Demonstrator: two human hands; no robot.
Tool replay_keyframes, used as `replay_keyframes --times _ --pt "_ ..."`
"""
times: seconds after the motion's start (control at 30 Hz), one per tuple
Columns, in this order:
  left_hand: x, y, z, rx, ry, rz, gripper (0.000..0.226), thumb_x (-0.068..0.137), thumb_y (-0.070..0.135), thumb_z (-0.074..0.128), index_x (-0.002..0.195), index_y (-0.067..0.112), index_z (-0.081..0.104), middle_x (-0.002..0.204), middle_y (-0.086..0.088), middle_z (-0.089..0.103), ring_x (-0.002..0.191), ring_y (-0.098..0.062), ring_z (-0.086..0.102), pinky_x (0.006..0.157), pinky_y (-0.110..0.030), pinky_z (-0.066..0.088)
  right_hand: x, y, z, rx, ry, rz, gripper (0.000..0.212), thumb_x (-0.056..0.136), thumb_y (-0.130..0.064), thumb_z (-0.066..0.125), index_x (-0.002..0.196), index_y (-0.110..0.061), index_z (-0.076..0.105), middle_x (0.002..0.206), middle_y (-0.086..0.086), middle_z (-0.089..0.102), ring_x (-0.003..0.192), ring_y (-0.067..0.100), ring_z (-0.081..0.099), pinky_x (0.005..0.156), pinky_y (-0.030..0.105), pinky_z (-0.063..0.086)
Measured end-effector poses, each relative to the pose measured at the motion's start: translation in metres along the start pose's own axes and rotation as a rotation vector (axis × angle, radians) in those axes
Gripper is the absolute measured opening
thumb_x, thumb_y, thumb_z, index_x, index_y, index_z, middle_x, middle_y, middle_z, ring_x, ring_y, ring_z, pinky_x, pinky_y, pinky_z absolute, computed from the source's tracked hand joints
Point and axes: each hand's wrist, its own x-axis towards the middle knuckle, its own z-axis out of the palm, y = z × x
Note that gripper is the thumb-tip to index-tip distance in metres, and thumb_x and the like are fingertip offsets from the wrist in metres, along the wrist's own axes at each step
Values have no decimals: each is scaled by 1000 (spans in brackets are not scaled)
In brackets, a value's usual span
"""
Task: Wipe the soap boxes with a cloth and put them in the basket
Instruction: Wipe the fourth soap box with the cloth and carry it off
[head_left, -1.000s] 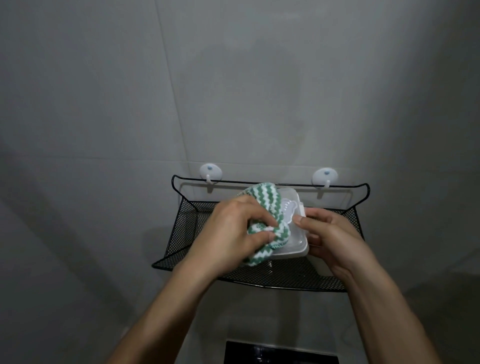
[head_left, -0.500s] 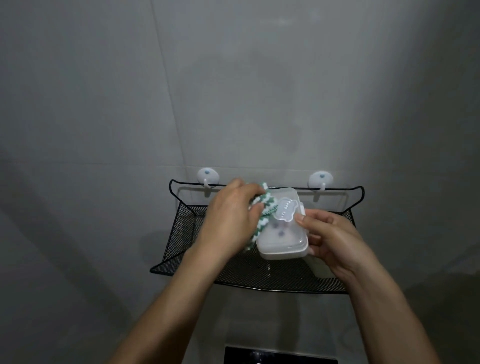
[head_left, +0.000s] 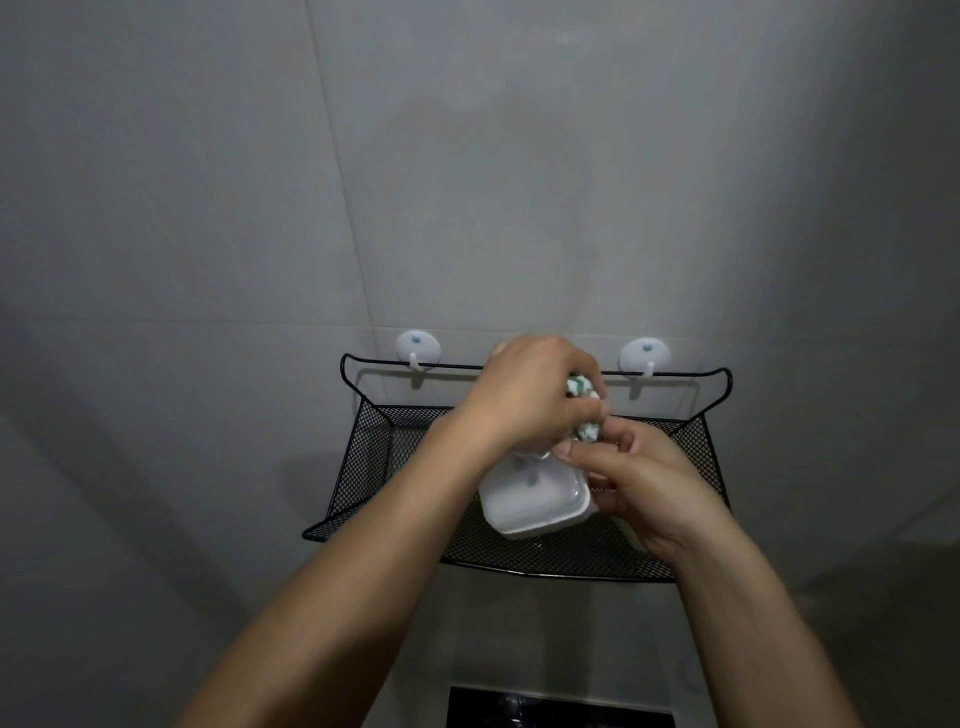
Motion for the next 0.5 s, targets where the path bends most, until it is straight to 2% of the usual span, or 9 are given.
replay_keyframes --times 0.1,0.17,0.23,0.33,0.43,0.5 --pt "9 -18 -5 -226 -97 -46 19 87 34 72 95 18 78 89 -3 75 88 -17 68 82 -34 53 -2 -2 -1 0 -15 17 31 71 -14 76 101 -7 74 87 13 75 64 18 69 57 30 52" --pt "9 -30 -8 -364 -113 -59 19 88 30 73 94 13 78 86 -5 76 78 -9 66 76 -26 52 -4 -2 -4 -4 -19 39 37 63 -20 77 98 -8 74 85 13 75 63 19 67 59 30 49" --pt "7 -42 -9 -481 -113 -93 13 88 28 73 90 16 79 88 0 77 76 -2 64 75 -20 51 -4 1 -7 7 -12 68 39 63 -19 76 100 -6 73 83 14 73 63 20 66 59 29 47" --pt "2 -60 -5 -606 -76 -197 5 87 27 74 84 27 78 87 12 77 78 4 65 74 -11 50 -3 2 -12 57 10 96 45 63 -16 74 105 0 71 83 17 72 64 22 67 57 30 54" --pt "-7 -74 -2 -739 -42 -300 4 84 28 75 84 26 78 84 8 77 76 1 67 69 -12 50 -1 -2 -21 91 43 113 47 62 -15 74 105 4 70 88 23 73 66 25 70 58 32 59" --pt "-13 -76 2 -888 -44 -357 20 75 34 79 89 20 79 89 -3 77 80 -10 71 72 -21 55 1 -4 -25 90 59 120 51 62 -16 74 107 5 69 95 28 72 69 27 71 61 34 60"
